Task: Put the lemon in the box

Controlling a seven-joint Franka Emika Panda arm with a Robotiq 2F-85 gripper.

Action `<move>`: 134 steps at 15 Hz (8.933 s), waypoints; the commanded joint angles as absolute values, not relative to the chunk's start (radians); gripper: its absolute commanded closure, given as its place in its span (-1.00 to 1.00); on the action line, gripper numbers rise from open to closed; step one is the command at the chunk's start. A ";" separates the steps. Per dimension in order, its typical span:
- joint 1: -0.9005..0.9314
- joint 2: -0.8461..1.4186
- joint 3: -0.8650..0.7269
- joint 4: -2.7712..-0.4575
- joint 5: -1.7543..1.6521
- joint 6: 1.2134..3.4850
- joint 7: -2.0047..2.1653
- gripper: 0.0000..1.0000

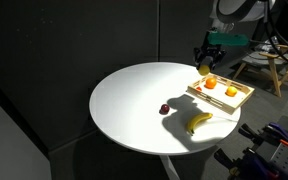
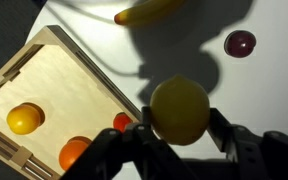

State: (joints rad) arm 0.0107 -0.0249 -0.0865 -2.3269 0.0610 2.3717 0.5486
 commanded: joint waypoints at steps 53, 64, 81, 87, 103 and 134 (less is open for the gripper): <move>-0.130 0.308 -0.284 -2.175 0.045 2.480 0.583 -0.89; -0.117 0.219 -0.254 -2.198 0.015 2.346 0.460 -1.00; -0.100 0.022 -0.153 -2.301 -0.067 2.278 0.276 -1.00; -0.092 -0.062 -0.115 -2.361 -0.032 2.307 0.221 -1.00; -0.053 -0.182 -0.060 -2.435 0.025 2.270 0.096 -1.00; 0.025 -0.440 -0.010 -2.594 0.041 2.145 0.005 -1.00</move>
